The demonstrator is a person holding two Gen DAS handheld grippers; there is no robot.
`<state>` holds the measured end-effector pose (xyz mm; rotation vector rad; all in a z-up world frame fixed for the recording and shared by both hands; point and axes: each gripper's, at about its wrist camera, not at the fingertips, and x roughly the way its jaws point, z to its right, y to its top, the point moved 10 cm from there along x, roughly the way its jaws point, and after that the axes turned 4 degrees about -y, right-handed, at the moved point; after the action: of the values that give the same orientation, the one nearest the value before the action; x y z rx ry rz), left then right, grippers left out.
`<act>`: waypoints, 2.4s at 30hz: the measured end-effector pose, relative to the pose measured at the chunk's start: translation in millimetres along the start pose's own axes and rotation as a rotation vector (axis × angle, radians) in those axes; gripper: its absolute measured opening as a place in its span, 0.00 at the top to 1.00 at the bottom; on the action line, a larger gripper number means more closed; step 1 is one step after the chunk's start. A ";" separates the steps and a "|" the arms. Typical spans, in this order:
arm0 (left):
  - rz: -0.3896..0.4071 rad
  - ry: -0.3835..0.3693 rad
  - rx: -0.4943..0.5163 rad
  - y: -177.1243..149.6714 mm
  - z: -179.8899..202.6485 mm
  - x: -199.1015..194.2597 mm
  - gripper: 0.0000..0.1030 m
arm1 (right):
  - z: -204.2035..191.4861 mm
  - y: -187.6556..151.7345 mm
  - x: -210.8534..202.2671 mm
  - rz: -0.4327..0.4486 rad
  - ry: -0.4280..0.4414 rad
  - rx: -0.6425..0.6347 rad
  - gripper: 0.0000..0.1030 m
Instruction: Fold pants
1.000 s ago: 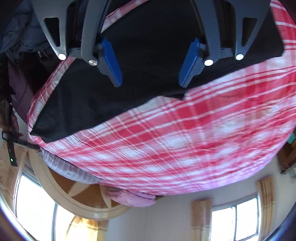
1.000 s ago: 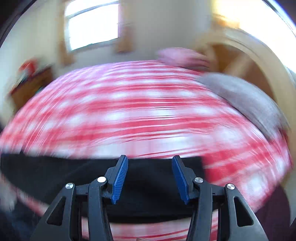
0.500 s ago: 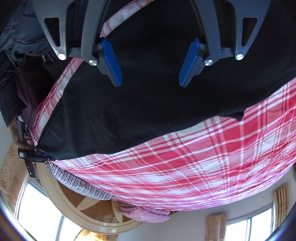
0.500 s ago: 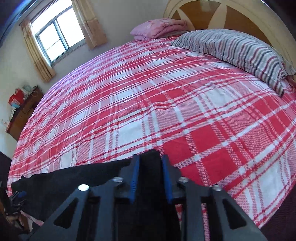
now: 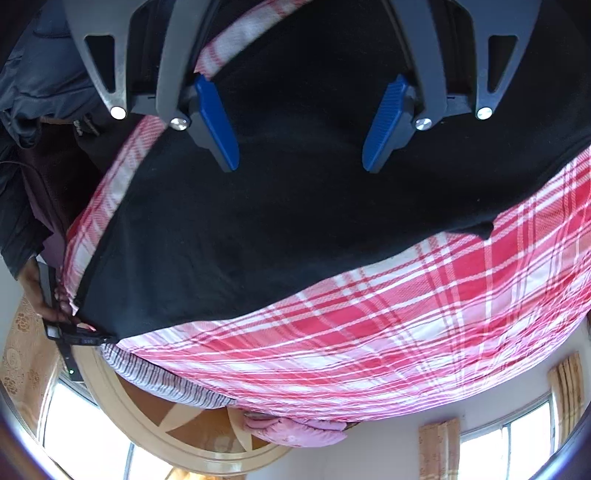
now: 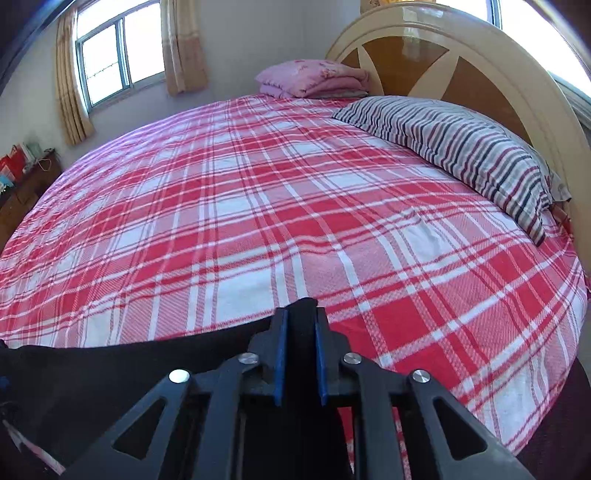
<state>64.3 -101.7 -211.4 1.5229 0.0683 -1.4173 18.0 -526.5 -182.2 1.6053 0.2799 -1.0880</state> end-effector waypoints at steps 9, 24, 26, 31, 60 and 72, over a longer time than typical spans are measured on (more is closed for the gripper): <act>0.043 -0.156 0.213 41.1 85.7 -6.0 0.30 | 27.0 -27.6 -93.9 0.036 0.012 0.131 0.56; -0.053 -0.275 0.252 25.4 147.6 47.0 0.30 | 35.8 -64.5 -78.7 0.006 0.112 0.255 0.94; -0.049 -0.270 0.229 26.2 142.6 46.6 0.30 | 36.3 -61.7 -89.9 0.026 0.123 0.260 0.95; -0.040 -0.281 0.177 24.2 132.7 43.9 0.30 | 42.2 -72.6 -73.9 -0.022 0.077 0.250 0.95; -0.021 -0.268 0.200 21.7 136.3 44.9 0.30 | -109.1 -112.7 -84.2 -0.091 0.205 -0.070 0.62; 0.008 -0.266 0.165 25.0 125.9 36.4 0.30 | -103.8 -103.0 -101.6 -0.029 0.175 -0.060 0.99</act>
<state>1.5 -218.7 -199.0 1.4493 -0.2216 -1.6398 -55.7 -364.6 -176.7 1.6497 0.4495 -0.9535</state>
